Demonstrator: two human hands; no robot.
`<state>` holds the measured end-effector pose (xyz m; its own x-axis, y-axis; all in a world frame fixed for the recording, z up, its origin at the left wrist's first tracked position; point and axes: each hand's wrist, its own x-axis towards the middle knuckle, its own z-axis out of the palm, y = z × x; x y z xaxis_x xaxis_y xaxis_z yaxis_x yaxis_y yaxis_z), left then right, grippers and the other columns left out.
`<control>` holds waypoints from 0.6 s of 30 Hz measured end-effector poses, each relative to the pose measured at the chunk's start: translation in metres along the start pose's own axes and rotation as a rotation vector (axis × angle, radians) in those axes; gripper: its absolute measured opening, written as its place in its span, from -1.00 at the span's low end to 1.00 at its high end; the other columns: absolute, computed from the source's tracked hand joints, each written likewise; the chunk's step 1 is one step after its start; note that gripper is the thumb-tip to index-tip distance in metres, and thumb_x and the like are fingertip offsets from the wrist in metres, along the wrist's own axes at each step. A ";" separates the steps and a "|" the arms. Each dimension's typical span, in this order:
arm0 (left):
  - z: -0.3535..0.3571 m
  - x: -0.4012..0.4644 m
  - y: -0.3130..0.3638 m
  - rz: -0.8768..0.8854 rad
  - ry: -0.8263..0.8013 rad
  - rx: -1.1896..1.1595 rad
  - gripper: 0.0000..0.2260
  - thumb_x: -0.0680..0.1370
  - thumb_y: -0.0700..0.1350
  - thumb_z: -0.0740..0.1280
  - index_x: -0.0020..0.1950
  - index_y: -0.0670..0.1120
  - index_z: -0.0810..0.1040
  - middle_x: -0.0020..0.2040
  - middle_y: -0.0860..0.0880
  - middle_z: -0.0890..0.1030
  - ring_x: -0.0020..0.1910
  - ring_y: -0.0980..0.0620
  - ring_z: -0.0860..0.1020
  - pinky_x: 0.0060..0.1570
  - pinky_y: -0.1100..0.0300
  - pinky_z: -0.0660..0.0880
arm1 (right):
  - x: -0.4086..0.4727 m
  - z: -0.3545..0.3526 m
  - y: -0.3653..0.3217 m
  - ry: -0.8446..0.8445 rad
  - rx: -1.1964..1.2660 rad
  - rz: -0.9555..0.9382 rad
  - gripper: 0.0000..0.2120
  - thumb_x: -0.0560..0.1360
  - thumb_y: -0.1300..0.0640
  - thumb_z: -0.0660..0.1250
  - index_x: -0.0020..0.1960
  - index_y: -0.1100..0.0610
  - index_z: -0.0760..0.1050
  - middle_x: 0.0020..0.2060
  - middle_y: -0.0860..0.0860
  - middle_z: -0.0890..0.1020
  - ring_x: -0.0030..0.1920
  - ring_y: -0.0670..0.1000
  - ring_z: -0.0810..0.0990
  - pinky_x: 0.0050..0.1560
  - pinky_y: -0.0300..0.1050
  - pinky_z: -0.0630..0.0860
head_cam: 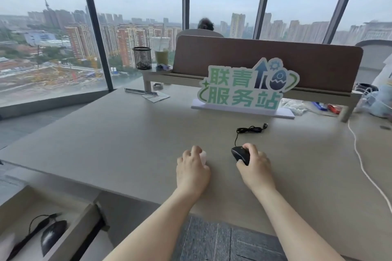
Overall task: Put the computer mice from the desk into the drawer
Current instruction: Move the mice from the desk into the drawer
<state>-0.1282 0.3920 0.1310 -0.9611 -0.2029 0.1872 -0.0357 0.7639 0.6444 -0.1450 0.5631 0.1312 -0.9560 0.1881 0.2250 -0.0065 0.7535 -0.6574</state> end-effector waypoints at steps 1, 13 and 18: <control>-0.011 0.000 -0.006 -0.020 0.040 -0.042 -0.63 0.43 -0.18 0.24 0.23 -0.05 0.40 0.25 -0.15 0.47 0.16 -0.22 0.41 0.14 0.01 0.36 | -0.007 0.000 -0.011 0.030 0.049 -0.035 -0.63 0.44 0.18 0.35 0.24 0.05 0.44 0.05 0.22 0.58 0.08 0.26 0.46 0.03 -0.04 0.36; -0.240 -0.074 -0.173 -0.244 0.574 -0.146 -0.64 0.45 -0.17 0.33 0.24 -0.07 0.43 0.15 -0.14 0.50 0.15 -0.14 0.43 0.16 -0.08 0.43 | -0.128 0.051 -0.229 -0.121 0.552 -0.483 -0.66 0.52 0.16 0.34 0.27 -0.08 0.48 0.10 -0.04 0.52 -0.02 -0.15 0.48 -0.07 -0.59 0.29; -0.286 -0.134 -0.265 -0.539 0.557 0.008 -0.79 0.48 -0.22 0.24 0.11 -0.15 0.43 0.17 -0.22 0.50 0.15 -0.21 0.43 0.07 -0.01 0.31 | -0.201 0.129 -0.279 -0.446 0.598 -0.489 -0.69 0.54 0.10 0.29 0.26 -0.13 0.46 0.17 -0.02 0.52 0.04 -0.26 0.48 -0.06 -0.55 0.32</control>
<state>0.0886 0.0413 0.1470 -0.5311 -0.8244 0.1956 -0.4635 0.4759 0.7474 0.0115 0.2334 0.1764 -0.8307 -0.4249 0.3597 -0.4760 0.2072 -0.8547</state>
